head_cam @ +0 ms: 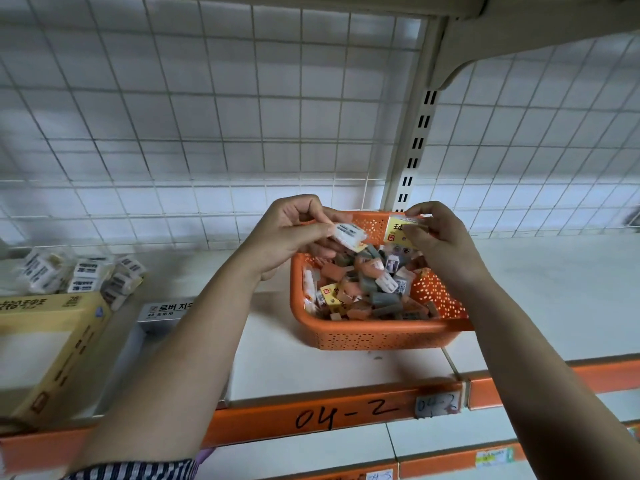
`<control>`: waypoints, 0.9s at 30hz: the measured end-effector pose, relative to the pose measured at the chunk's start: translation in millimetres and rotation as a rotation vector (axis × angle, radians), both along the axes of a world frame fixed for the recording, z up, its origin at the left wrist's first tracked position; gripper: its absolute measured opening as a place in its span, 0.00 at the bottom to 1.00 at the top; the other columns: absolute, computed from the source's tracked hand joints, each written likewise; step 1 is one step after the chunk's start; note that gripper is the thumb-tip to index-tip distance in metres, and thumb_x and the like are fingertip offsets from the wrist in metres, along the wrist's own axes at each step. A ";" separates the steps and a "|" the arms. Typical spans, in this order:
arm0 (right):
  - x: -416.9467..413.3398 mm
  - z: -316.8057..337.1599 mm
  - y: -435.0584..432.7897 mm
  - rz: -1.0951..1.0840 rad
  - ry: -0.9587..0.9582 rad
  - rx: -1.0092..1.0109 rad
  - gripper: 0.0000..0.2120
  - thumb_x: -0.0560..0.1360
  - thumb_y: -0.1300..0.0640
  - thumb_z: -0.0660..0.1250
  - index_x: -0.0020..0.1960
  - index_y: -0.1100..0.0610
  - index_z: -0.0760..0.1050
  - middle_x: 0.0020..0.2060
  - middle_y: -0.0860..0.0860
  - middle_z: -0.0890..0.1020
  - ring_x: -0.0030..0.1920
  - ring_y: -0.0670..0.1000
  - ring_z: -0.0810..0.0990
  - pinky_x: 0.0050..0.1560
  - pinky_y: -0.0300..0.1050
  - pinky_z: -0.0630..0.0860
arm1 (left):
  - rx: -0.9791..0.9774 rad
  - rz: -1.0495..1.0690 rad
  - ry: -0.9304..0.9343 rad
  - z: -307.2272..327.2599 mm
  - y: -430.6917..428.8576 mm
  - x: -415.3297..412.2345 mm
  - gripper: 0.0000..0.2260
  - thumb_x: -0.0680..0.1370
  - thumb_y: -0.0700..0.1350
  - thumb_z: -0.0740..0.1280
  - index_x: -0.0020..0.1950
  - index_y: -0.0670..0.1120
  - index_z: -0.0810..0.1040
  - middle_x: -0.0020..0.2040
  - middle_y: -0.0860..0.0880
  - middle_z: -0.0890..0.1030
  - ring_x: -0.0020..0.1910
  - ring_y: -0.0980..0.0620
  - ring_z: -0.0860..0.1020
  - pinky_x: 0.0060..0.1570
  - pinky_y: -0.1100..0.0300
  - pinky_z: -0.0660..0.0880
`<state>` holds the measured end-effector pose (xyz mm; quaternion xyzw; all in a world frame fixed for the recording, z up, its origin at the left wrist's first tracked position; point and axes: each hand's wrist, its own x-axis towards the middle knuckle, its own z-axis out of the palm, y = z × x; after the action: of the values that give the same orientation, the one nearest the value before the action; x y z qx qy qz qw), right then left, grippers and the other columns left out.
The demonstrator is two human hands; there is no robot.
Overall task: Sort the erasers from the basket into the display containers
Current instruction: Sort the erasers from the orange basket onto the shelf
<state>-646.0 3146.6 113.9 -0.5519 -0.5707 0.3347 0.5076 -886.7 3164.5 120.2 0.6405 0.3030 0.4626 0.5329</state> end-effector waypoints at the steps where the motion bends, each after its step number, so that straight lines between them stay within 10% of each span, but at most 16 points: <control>1: -2.8 3.3 -0.1 0.006 0.012 -0.002 0.06 0.79 0.62 0.64 0.54 0.54 0.73 0.50 0.54 0.80 0.42 0.53 0.83 0.32 0.43 0.78 | 0.001 0.013 -0.025 0.6 0.2 -3.5 0.09 0.75 0.28 0.65 0.39 0.39 0.73 0.50 0.43 0.85 0.43 0.44 0.84 0.35 0.61 0.81; 10: -66.2 35.2 2.3 0.205 0.109 0.038 0.14 0.73 0.68 0.71 0.49 0.56 0.68 0.44 0.56 0.80 0.40 0.55 0.85 0.32 0.43 0.77 | 0.089 0.240 0.013 14.0 -13.6 -62.5 0.09 0.69 0.35 0.75 0.42 0.41 0.76 0.40 0.47 0.83 0.38 0.44 0.83 0.36 0.55 0.81; 19: -194.1 44.5 24.1 0.373 -0.032 0.108 0.11 0.71 0.68 0.73 0.52 0.61 0.79 0.41 0.56 0.82 0.33 0.46 0.80 0.35 0.37 0.76 | 0.075 0.485 0.081 33.3 -38.6 -185.1 0.21 0.68 0.31 0.75 0.57 0.46 0.78 0.59 0.49 0.79 0.42 0.48 0.84 0.47 0.54 0.81; 27: -309.7 31.4 24.9 0.533 -0.140 0.107 0.09 0.66 0.65 0.78 0.45 0.58 0.83 0.40 0.50 0.84 0.30 0.47 0.78 0.32 0.38 0.71 | -0.014 0.720 0.096 35.0 -63.1 -302.9 0.20 0.73 0.32 0.70 0.62 0.47 0.76 0.42 0.49 0.84 0.37 0.56 0.81 0.39 0.64 0.79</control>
<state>-955.7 3171.5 145.3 -0.3764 -0.7463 0.3868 0.3896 -1189.6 3101.3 155.2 0.5103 0.5369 0.5879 0.3252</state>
